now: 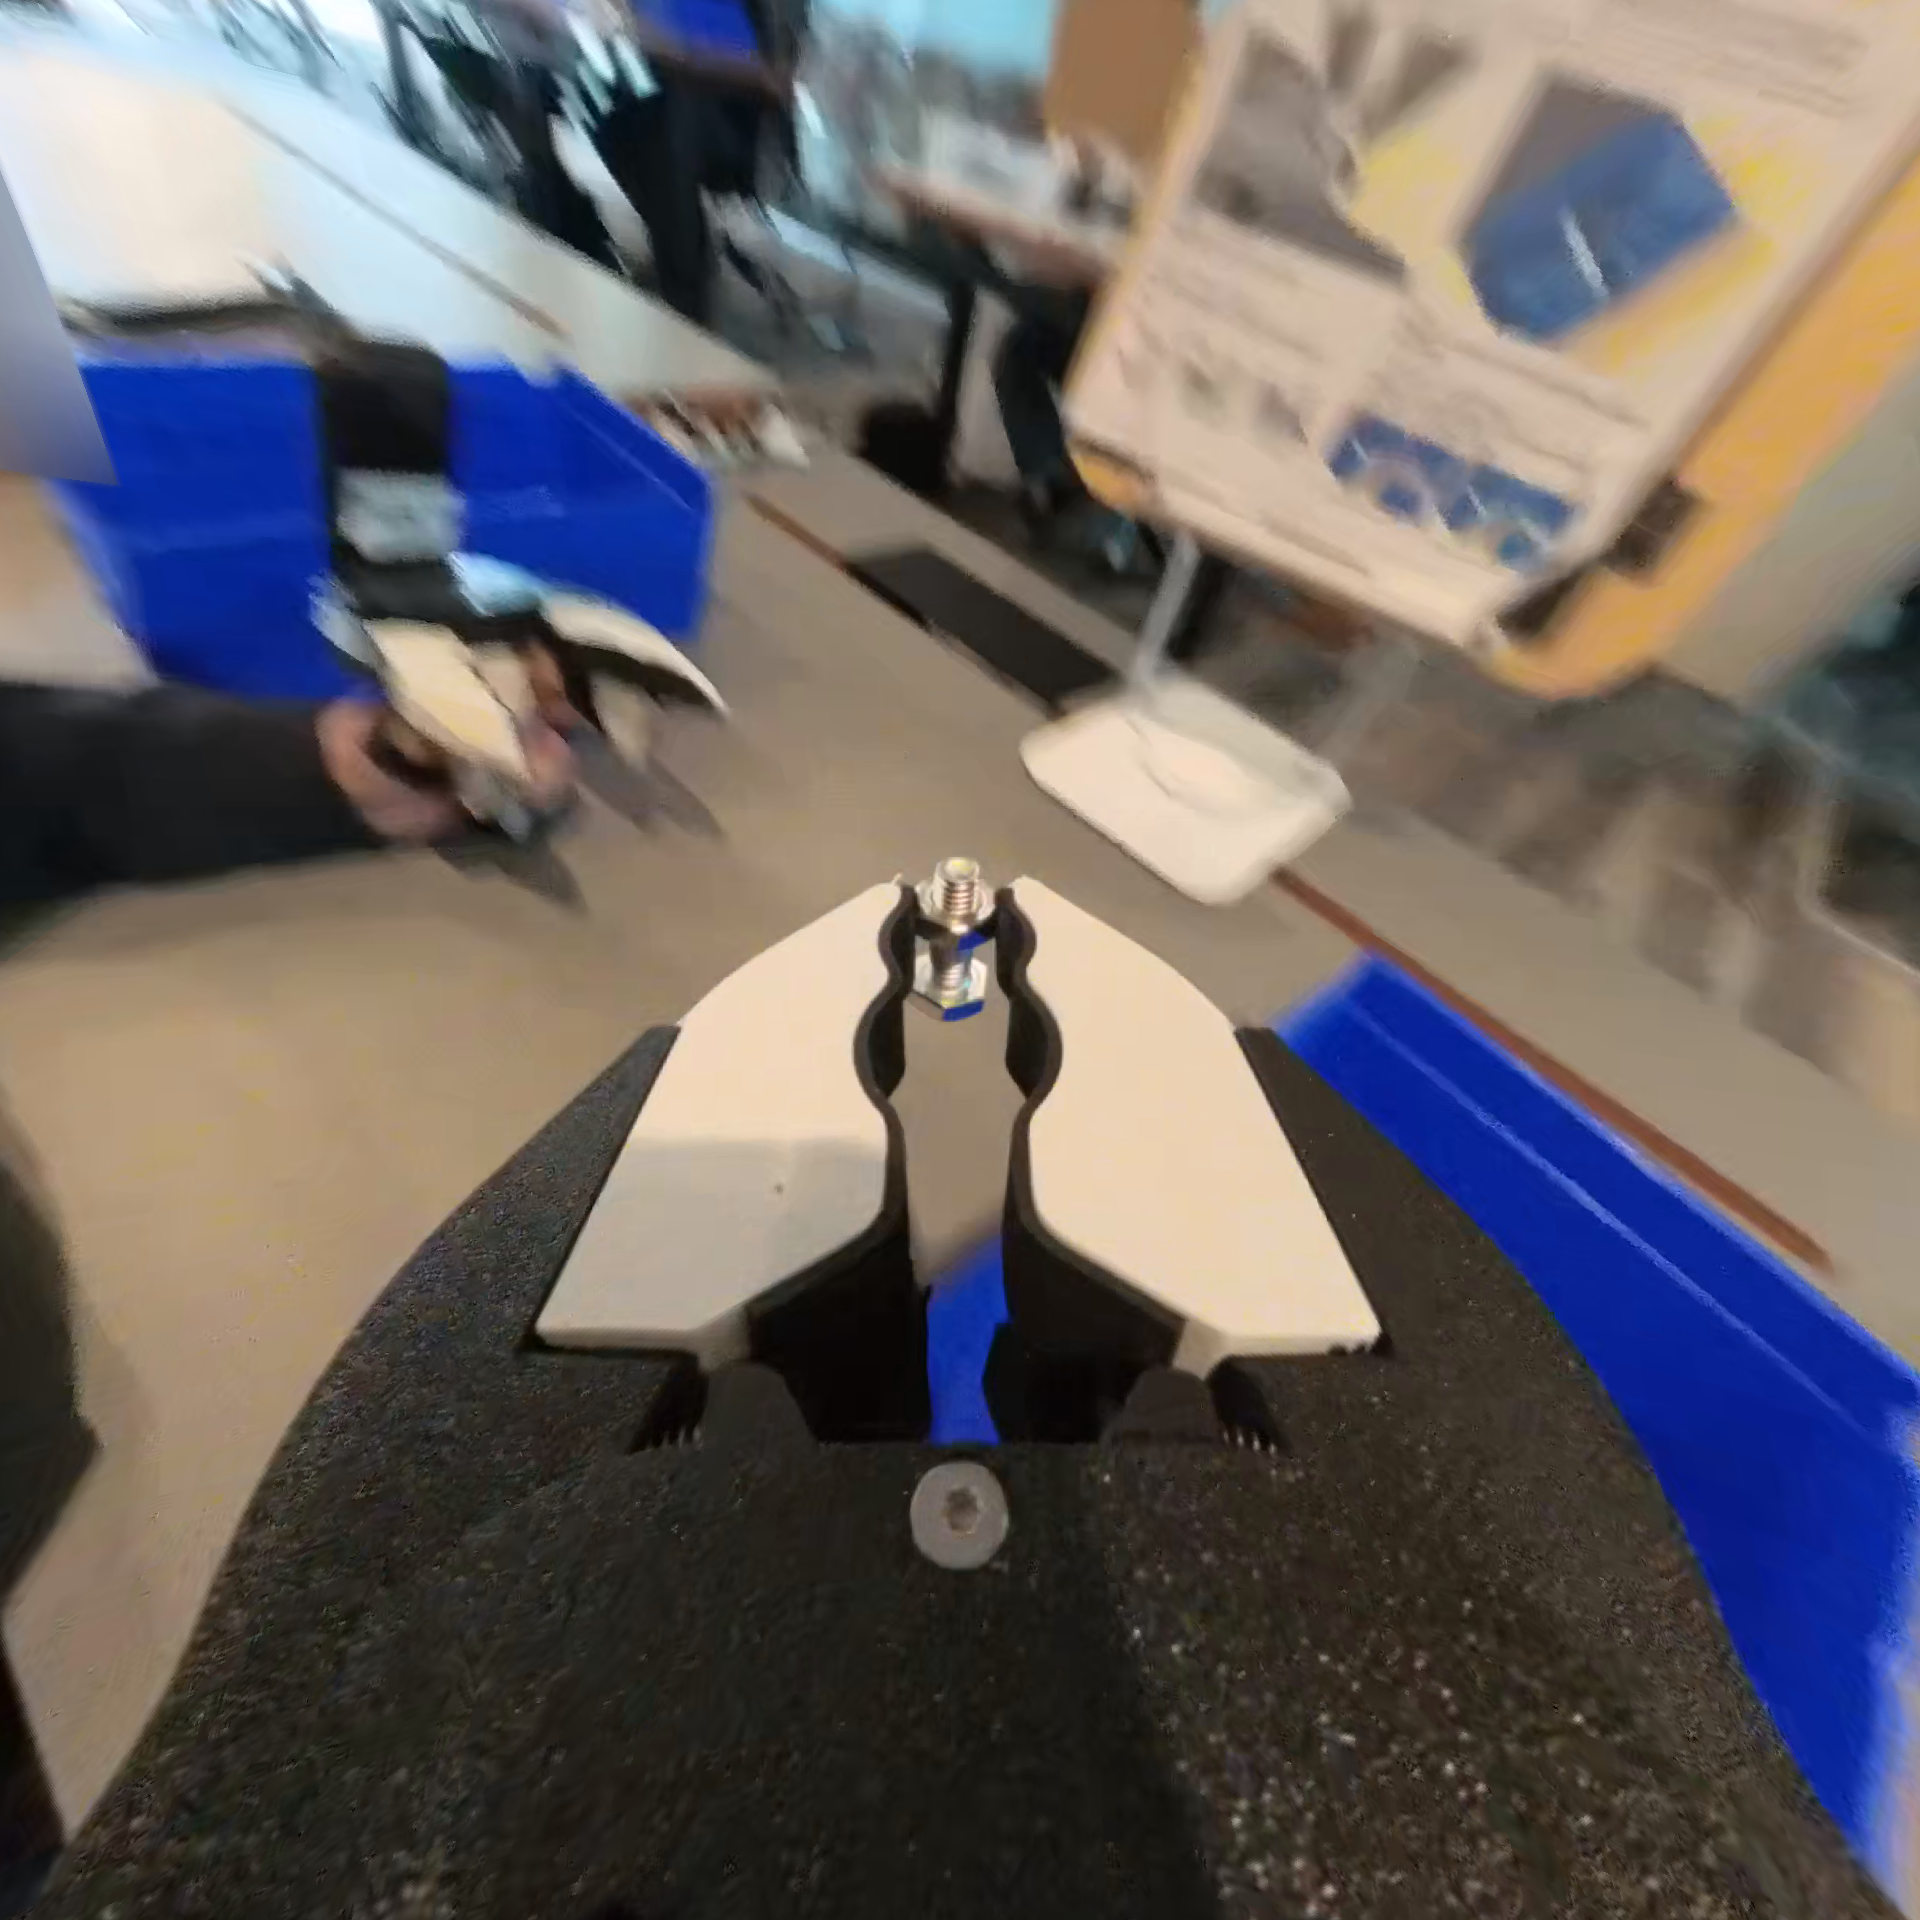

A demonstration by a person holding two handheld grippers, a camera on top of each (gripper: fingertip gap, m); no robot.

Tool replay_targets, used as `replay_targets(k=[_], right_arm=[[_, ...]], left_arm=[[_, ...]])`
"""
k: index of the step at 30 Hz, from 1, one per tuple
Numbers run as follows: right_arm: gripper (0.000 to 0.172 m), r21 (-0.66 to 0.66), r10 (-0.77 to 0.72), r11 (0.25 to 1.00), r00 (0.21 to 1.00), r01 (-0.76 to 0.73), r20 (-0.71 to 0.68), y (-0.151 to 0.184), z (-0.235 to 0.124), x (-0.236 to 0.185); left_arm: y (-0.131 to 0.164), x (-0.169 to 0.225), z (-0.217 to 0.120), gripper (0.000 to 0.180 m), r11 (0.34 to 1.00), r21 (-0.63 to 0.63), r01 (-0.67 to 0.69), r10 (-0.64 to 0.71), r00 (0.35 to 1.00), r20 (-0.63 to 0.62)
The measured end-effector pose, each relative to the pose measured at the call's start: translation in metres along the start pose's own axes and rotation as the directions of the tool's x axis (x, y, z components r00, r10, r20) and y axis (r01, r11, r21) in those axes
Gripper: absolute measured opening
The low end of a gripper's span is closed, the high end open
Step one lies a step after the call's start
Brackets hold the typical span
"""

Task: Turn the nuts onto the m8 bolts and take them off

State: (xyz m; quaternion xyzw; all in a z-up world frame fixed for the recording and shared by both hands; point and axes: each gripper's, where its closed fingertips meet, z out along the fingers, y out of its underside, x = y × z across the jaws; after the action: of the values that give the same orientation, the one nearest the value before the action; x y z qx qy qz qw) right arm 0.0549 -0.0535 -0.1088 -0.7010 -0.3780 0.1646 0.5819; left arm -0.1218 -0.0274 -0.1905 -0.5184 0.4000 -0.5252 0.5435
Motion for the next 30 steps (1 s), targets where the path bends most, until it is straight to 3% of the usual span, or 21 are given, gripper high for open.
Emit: replay_targets(k=[4, 7, 10, 12, 15, 21, 24, 27, 30], right_arm=[[0.014, -0.356, -0.042, 0.934, 0.998, 0.025, -0.04, 0.08, -0.026, 0.048], [0.014, -0.471, -0.103, 0.872, 0.991, 0.129, 0.082, 0.118, -0.018, 0.055], [0.014, -0.64, -0.093, 0.744, 0.978, 0.193, 0.187, 0.161, -0.008, 0.059], [0.015, -0.717, -0.078, 0.663, 0.973, 0.214, 0.219, 0.186, -0.004, 0.063], [0.015, -0.769, -0.038, 0.605, 0.972, 0.207, 0.232, 0.207, 0.001, 0.066], [0.015, -0.818, -0.021, 0.538, 0.973, 0.204, 0.229, 0.222, -0.002, 0.068], [0.026, -0.821, -0.01, 0.541, 0.978, 0.18, 0.208, 0.223, -0.003, 0.07], [0.026, -0.796, -0.04, 0.587, 0.988, 0.144, 0.149, 0.213, 0.0, 0.078], [0.022, -0.706, -0.082, 0.708, 0.993, 0.0, -0.082, 0.173, -0.003, 0.096]], left_arm=[[0.002, -0.002, 0.0, 0.074, 1.0, -0.005, -0.023, 0.023, 0.999, 0.027], [0.004, -0.002, 0.001, 0.073, 1.0, -0.013, -0.024, 0.025, 0.999, 0.03], [0.005, -0.001, 0.002, 0.073, 0.999, -0.016, -0.03, 0.03, 0.999, 0.03], [0.006, 0.001, 0.003, 0.071, 0.999, -0.016, -0.03, 0.03, 0.999, 0.02], [0.011, 0.001, 0.005, 0.071, 0.998, -0.049, -0.044, 0.045, 0.999, 0.016], [0.009, 0.001, 0.004, 0.069, 0.998, -0.037, -0.048, 0.048, 0.999, 0.021], [0.009, 0.001, 0.004, 0.069, 0.998, -0.035, -0.046, 0.047, 0.999, 0.02], [0.009, 0.001, 0.004, 0.069, 0.998, -0.037, -0.047, 0.048, 0.999, 0.021], [0.008, -0.001, 0.003, 0.066, 0.998, -0.032, -0.049, 0.05, 0.998, 0.034]])
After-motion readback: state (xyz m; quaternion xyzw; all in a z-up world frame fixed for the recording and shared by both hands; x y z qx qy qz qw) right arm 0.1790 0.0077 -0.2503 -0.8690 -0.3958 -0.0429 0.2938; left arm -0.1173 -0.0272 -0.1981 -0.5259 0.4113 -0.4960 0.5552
